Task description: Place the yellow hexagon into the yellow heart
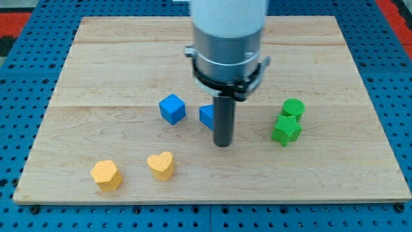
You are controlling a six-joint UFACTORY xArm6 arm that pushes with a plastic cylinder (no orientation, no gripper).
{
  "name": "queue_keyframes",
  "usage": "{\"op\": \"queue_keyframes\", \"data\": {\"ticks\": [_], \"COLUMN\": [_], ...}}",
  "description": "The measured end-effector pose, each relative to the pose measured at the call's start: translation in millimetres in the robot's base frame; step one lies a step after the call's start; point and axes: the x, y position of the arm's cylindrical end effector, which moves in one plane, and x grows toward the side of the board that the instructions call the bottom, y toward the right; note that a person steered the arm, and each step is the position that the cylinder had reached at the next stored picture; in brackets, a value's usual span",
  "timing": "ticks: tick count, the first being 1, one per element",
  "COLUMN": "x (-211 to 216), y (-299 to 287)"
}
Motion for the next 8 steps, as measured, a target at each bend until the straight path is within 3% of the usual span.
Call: {"op": "queue_keyframes", "data": {"ticks": [1, 4, 5, 6, 8], "x": [-30, -40, -18, 50, 43], "y": [36, -61, -9, -17, -96]}}
